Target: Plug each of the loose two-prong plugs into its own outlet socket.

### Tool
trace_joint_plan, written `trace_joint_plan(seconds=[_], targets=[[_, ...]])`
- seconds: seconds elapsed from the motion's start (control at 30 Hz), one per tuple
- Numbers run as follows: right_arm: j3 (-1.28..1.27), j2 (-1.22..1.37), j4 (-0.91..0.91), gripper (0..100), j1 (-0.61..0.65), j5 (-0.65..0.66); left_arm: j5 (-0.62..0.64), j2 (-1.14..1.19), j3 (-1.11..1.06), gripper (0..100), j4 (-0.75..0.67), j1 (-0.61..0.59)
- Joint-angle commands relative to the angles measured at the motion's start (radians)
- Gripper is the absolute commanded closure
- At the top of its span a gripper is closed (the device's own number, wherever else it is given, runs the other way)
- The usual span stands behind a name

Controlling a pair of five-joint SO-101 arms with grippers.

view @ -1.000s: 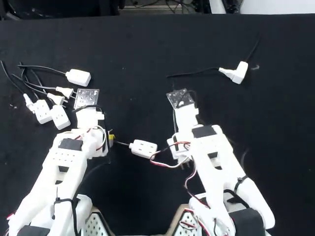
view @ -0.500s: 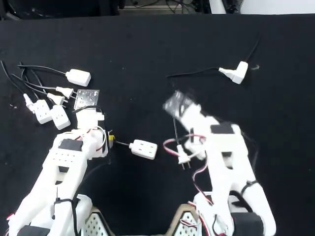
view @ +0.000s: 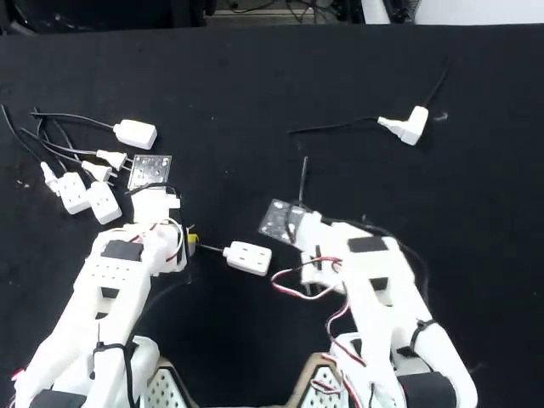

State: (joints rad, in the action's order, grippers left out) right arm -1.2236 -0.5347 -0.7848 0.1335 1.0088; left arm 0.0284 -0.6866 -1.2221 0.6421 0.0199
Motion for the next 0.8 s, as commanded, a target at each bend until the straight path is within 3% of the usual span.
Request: trace_joint_plan(seconds=[0.0, 0.23, 0.43, 0.67, 0.77], targets=[[0.085, -0.012, -0.080, 94.8, 0.091, -0.066, 0.012, -0.025, 0.008, 80, -0.014, -0.010], [0.102, -0.010, -0.095, 95.1, 0.175, -0.052, 0.011, -0.025, 0.008, 80, -0.014, -0.010], [0.101, -0.010, -0.043, 95.1, 0.155, 0.132, 0.009, -0.034, -0.002, 80, -0.014, -0.010], [0.084, -0.008, 0.008, 94.6, 0.160, 0.201, 0.008, -0.034, -0.002, 80, -0.014, -0.010], [0.081, -0.004, -0.035, 84.2, 0.166, 0.250, 0.008, -0.034, -0.002, 80, -0.014, -0.010]])
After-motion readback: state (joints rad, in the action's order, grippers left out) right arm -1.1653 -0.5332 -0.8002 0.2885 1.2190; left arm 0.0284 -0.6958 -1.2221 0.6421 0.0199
